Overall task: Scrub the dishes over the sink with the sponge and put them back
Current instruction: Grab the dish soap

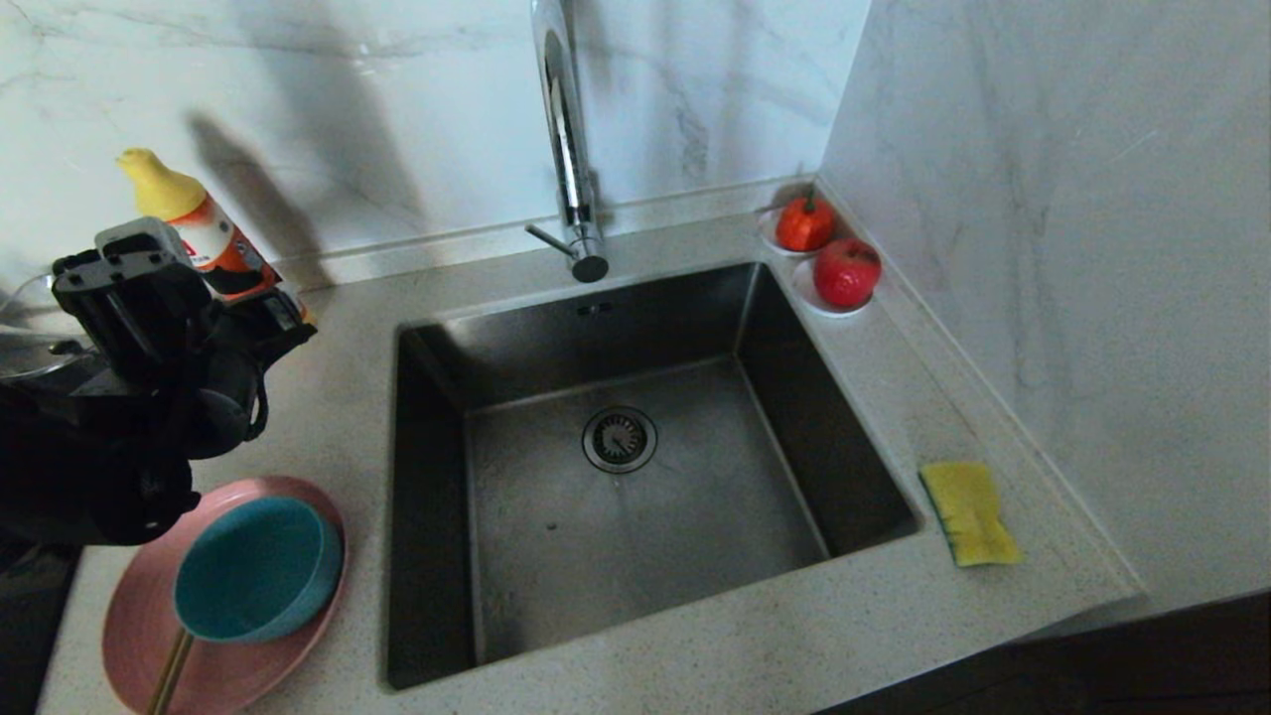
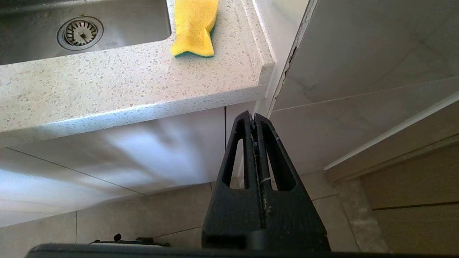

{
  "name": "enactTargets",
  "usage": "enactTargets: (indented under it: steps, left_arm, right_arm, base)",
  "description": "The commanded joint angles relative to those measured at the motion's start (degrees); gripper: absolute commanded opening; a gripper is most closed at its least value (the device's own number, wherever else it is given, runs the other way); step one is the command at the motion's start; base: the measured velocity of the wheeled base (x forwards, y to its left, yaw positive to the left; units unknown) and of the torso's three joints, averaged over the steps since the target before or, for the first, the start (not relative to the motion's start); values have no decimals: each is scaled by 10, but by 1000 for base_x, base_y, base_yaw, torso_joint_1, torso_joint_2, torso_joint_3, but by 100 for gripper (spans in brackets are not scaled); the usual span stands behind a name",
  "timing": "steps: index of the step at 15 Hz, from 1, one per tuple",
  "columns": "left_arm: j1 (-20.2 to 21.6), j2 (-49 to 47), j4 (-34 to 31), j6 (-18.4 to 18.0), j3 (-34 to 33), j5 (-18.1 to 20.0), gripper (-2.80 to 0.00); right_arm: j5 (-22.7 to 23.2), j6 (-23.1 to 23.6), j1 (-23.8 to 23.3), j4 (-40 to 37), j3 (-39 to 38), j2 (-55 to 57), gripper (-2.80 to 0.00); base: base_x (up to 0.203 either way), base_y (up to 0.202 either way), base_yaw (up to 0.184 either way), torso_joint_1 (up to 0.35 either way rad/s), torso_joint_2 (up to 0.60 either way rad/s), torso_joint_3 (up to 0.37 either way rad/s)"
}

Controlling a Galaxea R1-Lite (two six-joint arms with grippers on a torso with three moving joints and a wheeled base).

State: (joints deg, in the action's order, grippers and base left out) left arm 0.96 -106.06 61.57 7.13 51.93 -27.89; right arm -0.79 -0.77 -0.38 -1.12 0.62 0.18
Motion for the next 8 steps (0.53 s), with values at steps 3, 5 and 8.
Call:
enactTargets:
  steps: [3, 5, 8]
  left_arm:
    - [13, -26, 23, 1, 19, -12, 0]
    - [25, -49, 24, 2, 45, -15, 0]
    - [32, -78, 22, 7, 79, -15, 0]
  right_arm:
    - [0, 0, 0, 0, 0, 0, -280]
    - [0, 0, 0, 0, 0, 0, -280]
    - [0, 0, 0, 0, 0, 0, -280]
  base:
    - [0, 0, 0, 0, 0, 0]
    - [0, 0, 0, 0, 0, 0]
    - [0, 0, 0, 0, 0, 0]
